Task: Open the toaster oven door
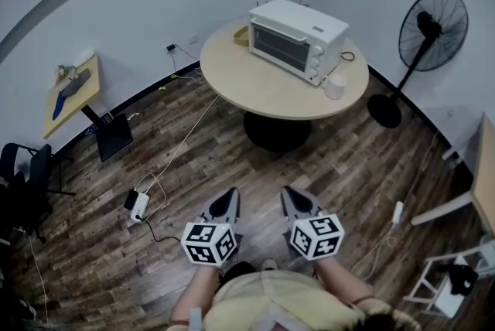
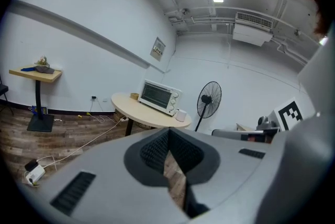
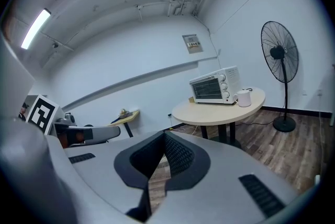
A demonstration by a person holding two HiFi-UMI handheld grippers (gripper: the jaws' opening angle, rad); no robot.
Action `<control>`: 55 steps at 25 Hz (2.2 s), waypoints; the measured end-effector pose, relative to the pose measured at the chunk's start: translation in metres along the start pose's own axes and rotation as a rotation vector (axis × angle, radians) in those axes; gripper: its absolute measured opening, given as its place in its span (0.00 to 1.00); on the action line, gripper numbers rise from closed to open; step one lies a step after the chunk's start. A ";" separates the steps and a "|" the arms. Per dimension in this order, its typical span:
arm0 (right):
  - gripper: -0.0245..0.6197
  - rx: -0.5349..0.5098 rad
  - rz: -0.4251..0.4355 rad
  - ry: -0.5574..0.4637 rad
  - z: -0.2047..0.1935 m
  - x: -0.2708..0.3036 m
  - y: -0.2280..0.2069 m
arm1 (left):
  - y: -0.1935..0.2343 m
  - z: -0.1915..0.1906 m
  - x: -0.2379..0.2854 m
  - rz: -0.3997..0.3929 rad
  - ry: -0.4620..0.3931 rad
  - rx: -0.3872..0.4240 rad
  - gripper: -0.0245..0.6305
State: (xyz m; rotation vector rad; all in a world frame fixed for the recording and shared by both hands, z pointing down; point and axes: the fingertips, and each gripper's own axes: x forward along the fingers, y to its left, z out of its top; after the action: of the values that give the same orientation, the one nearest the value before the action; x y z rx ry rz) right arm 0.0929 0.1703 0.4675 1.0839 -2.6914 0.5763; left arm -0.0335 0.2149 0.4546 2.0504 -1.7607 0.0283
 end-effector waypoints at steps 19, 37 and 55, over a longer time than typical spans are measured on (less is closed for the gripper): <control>0.04 0.025 -0.053 0.023 0.027 0.071 -0.043 | 0.034 0.032 0.097 -0.042 0.034 -0.009 0.04; 0.04 0.062 -0.168 0.018 0.061 0.170 -0.064 | 0.083 0.095 0.188 -0.370 0.005 -0.551 0.13; 0.04 0.056 -0.271 0.042 0.080 0.213 -0.094 | 0.097 0.164 0.275 -0.415 -0.083 -0.677 0.28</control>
State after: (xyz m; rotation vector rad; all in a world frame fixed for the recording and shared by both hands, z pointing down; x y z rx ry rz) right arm 0.0043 -0.0583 0.4869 1.4044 -2.4482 0.6190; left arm -0.1155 -0.1076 0.4162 1.8528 -1.1233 -0.6860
